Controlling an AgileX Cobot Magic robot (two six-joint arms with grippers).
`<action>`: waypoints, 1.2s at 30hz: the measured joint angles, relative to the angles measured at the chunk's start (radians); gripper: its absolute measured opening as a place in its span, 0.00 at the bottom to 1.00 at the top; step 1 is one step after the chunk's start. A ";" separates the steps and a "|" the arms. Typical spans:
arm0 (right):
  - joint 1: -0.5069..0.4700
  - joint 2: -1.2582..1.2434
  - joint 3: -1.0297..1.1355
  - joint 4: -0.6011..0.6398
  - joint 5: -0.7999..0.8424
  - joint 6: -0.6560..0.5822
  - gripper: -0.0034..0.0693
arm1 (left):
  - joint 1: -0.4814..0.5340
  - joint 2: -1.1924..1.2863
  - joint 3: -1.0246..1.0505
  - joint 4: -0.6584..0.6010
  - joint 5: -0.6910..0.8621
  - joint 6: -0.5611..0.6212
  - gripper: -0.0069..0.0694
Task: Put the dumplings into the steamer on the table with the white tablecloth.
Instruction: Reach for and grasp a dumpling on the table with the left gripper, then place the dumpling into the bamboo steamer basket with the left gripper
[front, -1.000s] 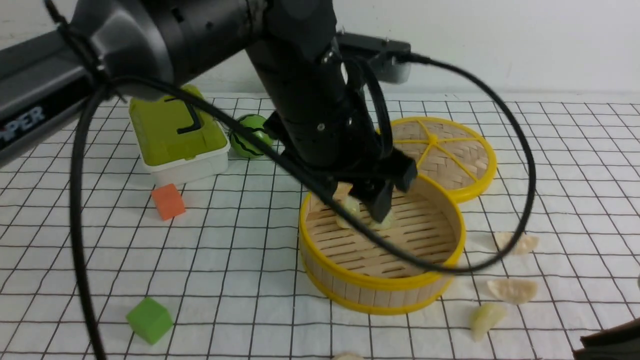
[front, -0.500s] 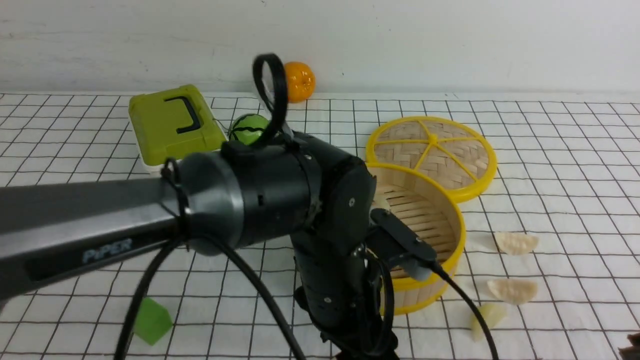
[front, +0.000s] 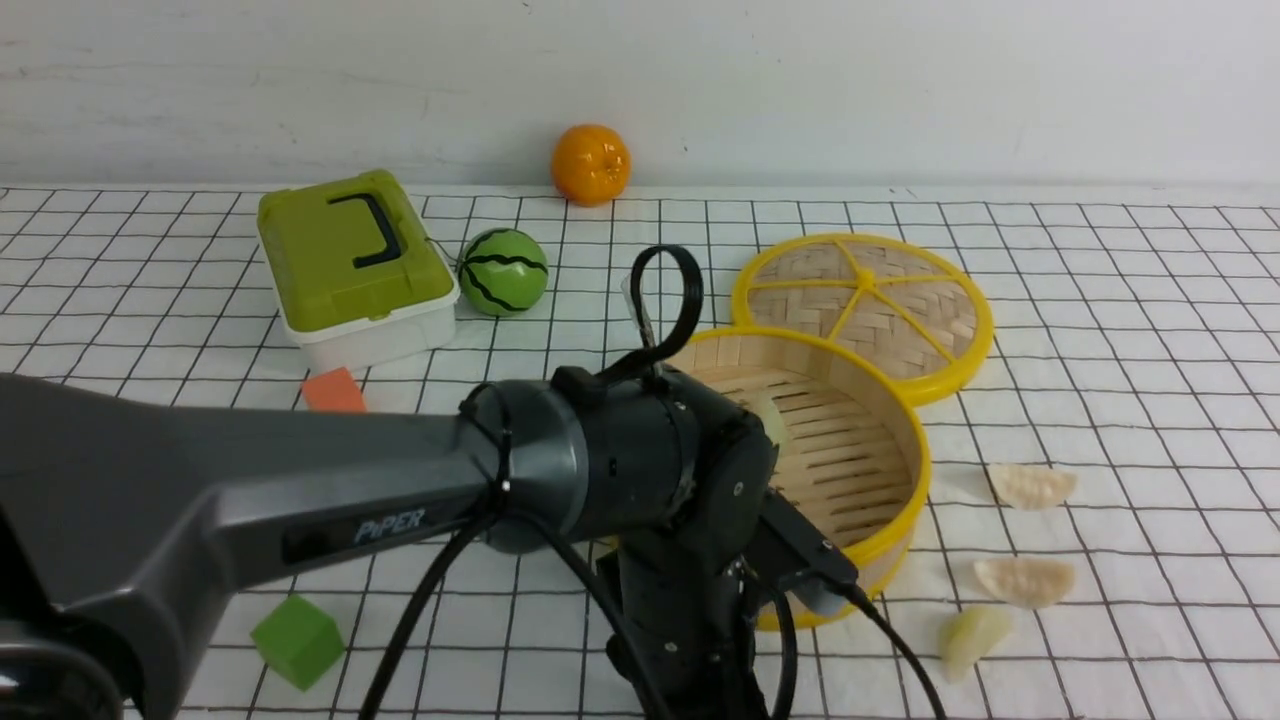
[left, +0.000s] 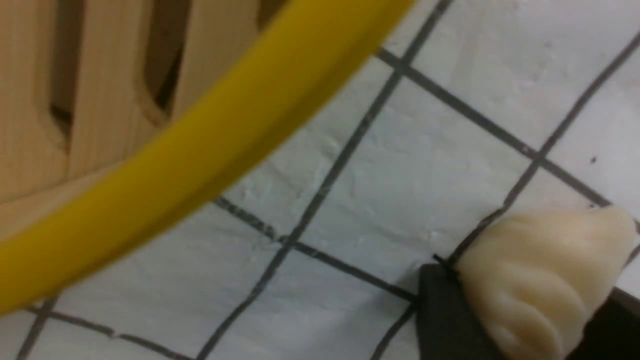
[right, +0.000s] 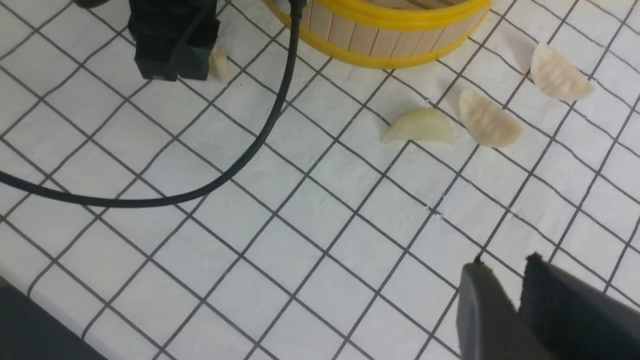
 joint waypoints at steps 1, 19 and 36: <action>0.000 0.000 0.000 0.000 0.000 0.000 0.22 | 0.000 0.000 -0.003 0.002 0.001 -0.005 0.35; 0.000 -0.001 0.000 0.000 -0.036 0.002 0.24 | 0.000 0.117 -0.717 0.059 0.106 -0.440 0.36; 0.000 -0.002 0.000 0.000 0.080 0.072 0.26 | 0.060 0.407 -0.888 0.206 0.029 -0.756 0.40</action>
